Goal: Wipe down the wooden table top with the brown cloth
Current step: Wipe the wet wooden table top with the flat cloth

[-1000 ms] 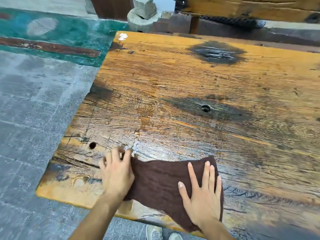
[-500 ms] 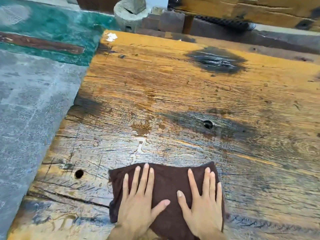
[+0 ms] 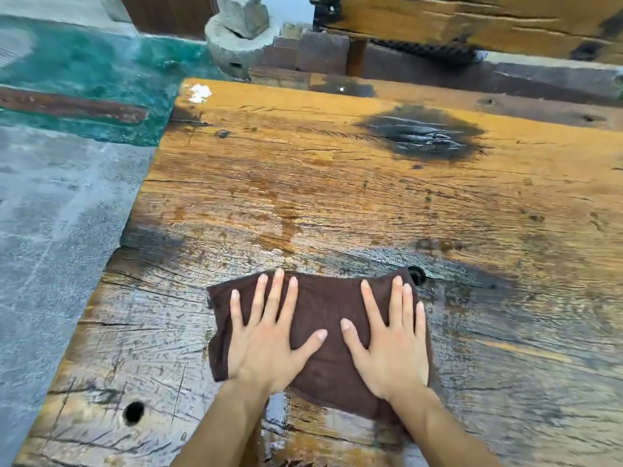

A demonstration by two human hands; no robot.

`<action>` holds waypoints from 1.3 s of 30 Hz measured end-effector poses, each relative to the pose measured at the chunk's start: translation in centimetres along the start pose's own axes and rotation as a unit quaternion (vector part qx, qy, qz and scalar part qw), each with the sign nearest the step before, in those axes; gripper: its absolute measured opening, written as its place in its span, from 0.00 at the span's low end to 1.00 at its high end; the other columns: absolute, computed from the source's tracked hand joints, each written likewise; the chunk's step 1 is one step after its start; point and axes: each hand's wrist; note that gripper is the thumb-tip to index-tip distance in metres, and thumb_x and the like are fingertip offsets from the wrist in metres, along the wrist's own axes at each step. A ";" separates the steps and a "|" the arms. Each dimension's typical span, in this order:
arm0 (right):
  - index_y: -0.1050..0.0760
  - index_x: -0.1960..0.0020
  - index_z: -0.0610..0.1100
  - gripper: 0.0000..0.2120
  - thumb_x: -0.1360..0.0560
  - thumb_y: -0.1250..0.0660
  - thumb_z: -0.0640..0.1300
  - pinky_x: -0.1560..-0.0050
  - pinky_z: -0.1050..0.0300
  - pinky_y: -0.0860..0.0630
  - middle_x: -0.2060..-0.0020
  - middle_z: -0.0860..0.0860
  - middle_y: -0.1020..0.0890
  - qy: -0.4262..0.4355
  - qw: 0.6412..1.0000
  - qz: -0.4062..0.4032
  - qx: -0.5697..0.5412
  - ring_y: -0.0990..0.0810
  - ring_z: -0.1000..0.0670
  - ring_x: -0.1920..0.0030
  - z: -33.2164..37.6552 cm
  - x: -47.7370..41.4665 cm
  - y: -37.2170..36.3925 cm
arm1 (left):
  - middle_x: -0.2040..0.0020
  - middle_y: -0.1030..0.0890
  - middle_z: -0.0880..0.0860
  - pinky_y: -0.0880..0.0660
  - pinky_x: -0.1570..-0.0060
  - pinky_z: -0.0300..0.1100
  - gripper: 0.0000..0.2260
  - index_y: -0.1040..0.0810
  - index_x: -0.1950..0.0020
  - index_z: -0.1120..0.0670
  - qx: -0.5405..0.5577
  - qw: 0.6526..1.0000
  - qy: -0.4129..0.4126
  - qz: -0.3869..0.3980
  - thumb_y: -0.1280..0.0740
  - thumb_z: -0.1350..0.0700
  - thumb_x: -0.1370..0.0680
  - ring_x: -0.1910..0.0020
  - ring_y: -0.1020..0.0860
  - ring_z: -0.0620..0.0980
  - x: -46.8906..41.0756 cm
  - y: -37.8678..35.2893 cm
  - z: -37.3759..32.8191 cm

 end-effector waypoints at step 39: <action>0.56 0.15 0.60 0.39 0.22 0.61 0.75 0.18 0.39 0.65 0.16 0.39 0.55 0.006 0.998 -0.059 0.030 0.61 0.40 0.16 5.6 -46.8 9.4 | 0.14 0.53 0.47 0.63 0.21 0.64 0.44 0.54 0.15 0.41 -0.031 0.998 -0.020 -0.059 0.56 0.20 0.25 0.15 0.57 0.49 -47.5 12.1 6.5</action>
Point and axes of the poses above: each hand's wrist, its own x-axis away from the middle knuckle, its own y-axis out of the back of the hand, z = x × y
